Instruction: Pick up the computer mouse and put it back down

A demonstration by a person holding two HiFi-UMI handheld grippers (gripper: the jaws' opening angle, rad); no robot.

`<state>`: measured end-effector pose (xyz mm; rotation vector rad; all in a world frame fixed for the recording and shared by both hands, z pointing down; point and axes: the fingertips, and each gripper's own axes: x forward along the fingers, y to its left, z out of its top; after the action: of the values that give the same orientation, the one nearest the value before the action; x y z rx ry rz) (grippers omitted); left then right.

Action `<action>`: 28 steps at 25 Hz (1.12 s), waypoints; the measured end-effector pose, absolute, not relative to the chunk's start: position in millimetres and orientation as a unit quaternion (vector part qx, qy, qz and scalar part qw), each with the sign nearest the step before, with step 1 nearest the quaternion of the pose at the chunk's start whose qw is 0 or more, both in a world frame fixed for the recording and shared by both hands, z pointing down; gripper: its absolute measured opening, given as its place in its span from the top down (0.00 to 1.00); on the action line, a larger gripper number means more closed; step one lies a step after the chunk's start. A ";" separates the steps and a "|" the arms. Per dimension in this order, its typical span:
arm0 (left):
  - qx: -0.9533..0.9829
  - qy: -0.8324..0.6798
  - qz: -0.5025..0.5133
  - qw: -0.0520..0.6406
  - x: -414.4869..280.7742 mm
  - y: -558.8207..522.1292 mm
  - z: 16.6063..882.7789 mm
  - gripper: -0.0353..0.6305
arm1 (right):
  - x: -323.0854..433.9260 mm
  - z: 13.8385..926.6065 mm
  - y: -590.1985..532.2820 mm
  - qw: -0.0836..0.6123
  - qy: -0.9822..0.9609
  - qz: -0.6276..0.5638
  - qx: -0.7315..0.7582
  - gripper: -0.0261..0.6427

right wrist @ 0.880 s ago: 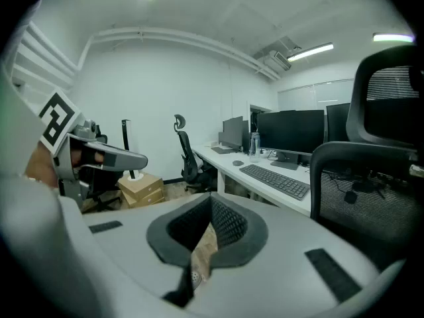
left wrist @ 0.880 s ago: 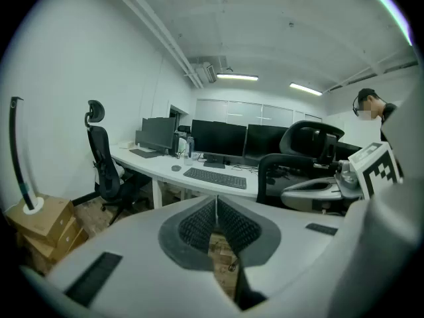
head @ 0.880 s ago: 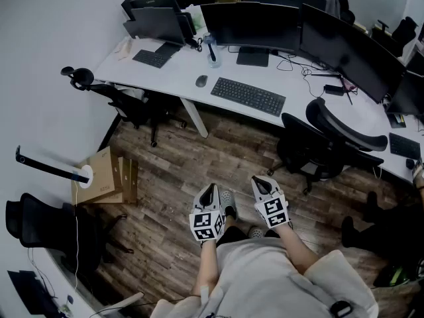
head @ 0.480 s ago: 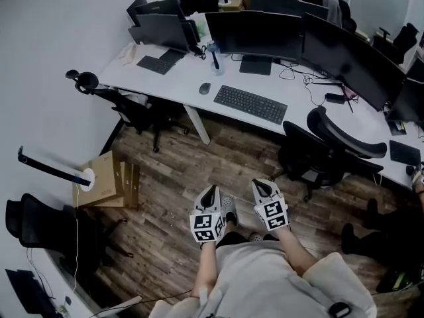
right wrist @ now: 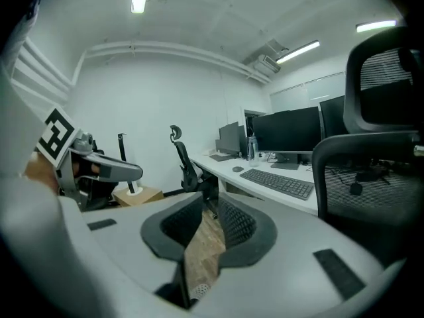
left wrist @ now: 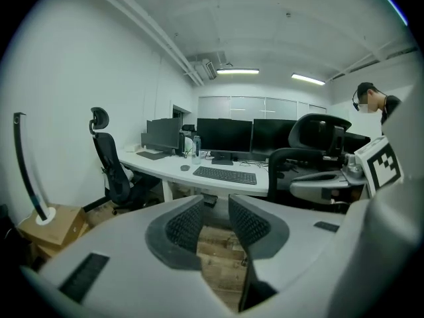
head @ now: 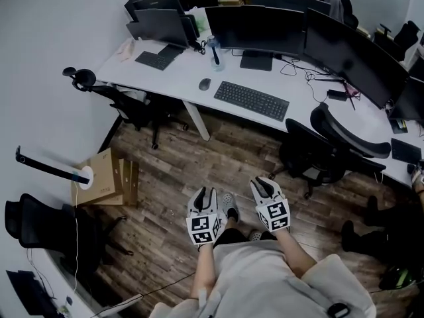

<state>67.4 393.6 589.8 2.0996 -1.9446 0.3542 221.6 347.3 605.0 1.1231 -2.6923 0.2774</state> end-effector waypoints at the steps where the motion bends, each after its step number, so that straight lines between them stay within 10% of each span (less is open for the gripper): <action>1: 0.722 -0.669 0.122 0.128 66.0 390.6 589.4 0.76 | 222.2 605.9 345.5 0.106 -0.913 0.096 0.383 0.84; 17: 0.732 -0.662 0.096 0.132 25.4 270.1 567.9 0.69 | 170.6 582.7 247.9 0.064 -0.927 0.095 0.357 0.45; 28: 0.776 -0.608 0.082 0.145 -21.3 164.4 554.3 0.64 | 104.5 536.1 152.7 -0.025 -0.932 0.089 0.350 0.39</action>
<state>-21.3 164.4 554.3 2.2372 -1.7514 0.2365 104.5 152.7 536.1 1.1173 -2.9752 0.2856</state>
